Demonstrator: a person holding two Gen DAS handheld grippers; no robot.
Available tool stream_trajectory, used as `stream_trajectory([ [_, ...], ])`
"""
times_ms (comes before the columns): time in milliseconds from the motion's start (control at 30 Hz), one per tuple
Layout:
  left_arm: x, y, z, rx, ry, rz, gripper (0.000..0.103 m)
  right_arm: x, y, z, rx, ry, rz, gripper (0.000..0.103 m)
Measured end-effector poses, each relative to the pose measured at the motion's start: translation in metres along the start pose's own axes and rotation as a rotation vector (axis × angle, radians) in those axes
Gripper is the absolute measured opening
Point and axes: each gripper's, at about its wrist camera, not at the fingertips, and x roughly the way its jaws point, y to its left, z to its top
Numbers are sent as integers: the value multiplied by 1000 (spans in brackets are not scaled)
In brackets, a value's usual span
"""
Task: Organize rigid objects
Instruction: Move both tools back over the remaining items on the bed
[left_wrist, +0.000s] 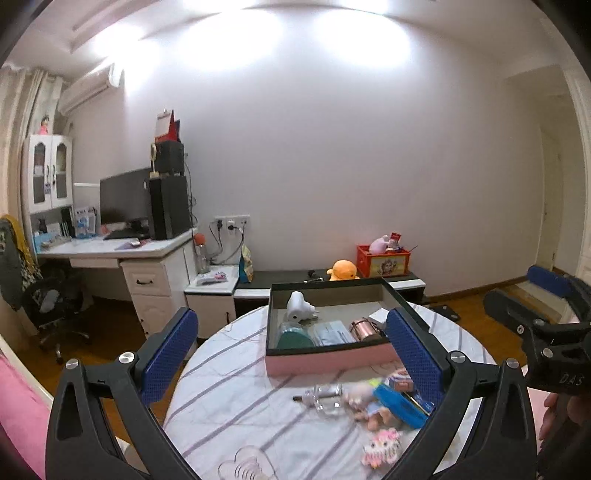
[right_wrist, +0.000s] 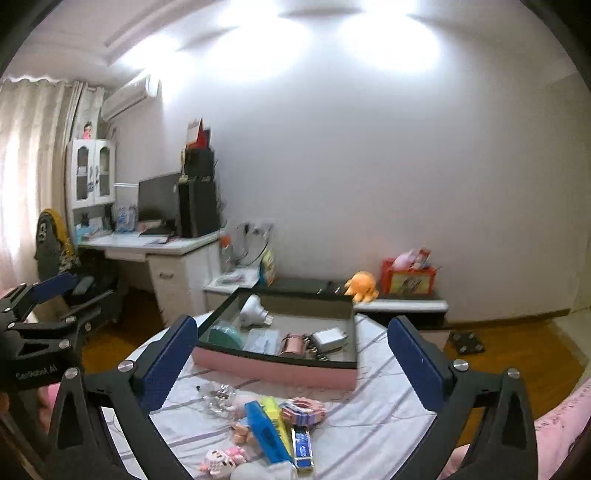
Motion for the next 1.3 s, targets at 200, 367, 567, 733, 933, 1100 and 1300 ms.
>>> stream_trajectory([
  [200, -31, -8, -11, 42, -15, 18, 103, -38, 6, -7, -9, -20, -59, 103],
  [367, -40, -9, -15, 51, 1, 15, 103, -55, 5, -13, 15, -13, -56, 103],
  [567, -45, -13, -16, 60, -7, 25, 103, -61, 4, -15, 13, -10, -72, 103],
  [733, -48, -14, -16, 54, -7, 13, 103, -63, 4, -16, 12, -9, -77, 103],
  [933, -45, -15, -18, 45, 0, -7, 103, -64, 2, -21, 13, 3, -86, 103],
  [1100, -31, -15, -27, 48, 44, -34, 103, -57, -2, -30, 15, 37, -102, 103],
  [1300, -2, -6, -61, 24, 171, -57, 103, -32, -12, -61, 19, 150, -119, 103],
])
